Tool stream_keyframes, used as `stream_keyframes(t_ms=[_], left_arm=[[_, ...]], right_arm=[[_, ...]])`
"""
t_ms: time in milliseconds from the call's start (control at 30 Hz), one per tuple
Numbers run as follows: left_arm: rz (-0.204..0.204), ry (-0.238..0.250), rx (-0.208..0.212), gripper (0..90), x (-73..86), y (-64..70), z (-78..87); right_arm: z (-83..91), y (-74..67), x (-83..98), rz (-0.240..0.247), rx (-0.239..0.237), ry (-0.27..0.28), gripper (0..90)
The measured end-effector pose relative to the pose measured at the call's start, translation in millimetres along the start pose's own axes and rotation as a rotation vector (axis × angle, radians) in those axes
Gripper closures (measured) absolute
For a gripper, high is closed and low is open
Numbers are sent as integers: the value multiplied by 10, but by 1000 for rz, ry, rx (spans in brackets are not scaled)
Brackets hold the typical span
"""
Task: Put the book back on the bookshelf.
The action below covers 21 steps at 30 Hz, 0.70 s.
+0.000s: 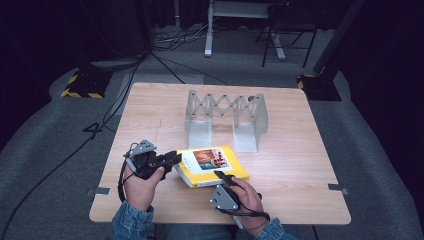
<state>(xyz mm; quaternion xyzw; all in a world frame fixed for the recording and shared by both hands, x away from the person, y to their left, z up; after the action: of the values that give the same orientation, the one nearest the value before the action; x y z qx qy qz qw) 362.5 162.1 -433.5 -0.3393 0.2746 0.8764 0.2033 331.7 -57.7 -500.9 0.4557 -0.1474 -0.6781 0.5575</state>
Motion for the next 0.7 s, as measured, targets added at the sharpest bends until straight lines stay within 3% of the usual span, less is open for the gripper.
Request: stream_keyframes(t_ms=[133,233,333,500,700], left_arm=[[-25,13,-105,517,19,-125,17],[-50,21,-153,430,39,-197,22],[-59,44,-162,388,50,-254,52],[-65,33,-206,368,101,-338,98],[-69,-30,-252,348,217,-451,60]], right_arm=[[25,14,-20,14,-11,-2,757],[50,39,-31,4,-19,-1,760],[90,87,-45,-8,-30,3,762],[193,215,-71,-21,-26,20,763],[329,410,-81,-64,-14,44,764]])
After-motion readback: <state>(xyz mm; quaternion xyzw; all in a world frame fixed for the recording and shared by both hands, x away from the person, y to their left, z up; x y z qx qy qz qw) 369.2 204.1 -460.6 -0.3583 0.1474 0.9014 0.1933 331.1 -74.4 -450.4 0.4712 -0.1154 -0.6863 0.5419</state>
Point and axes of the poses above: each handheld gripper's, and its own axes: z roughly backward along the jaws, x roughly out of its underside, y roughly to its right, the point moved 5 cm from there along -z, roughly forward along the jaws, and after that the axes turned 12 degrees about -y, right-handed, at the moved point
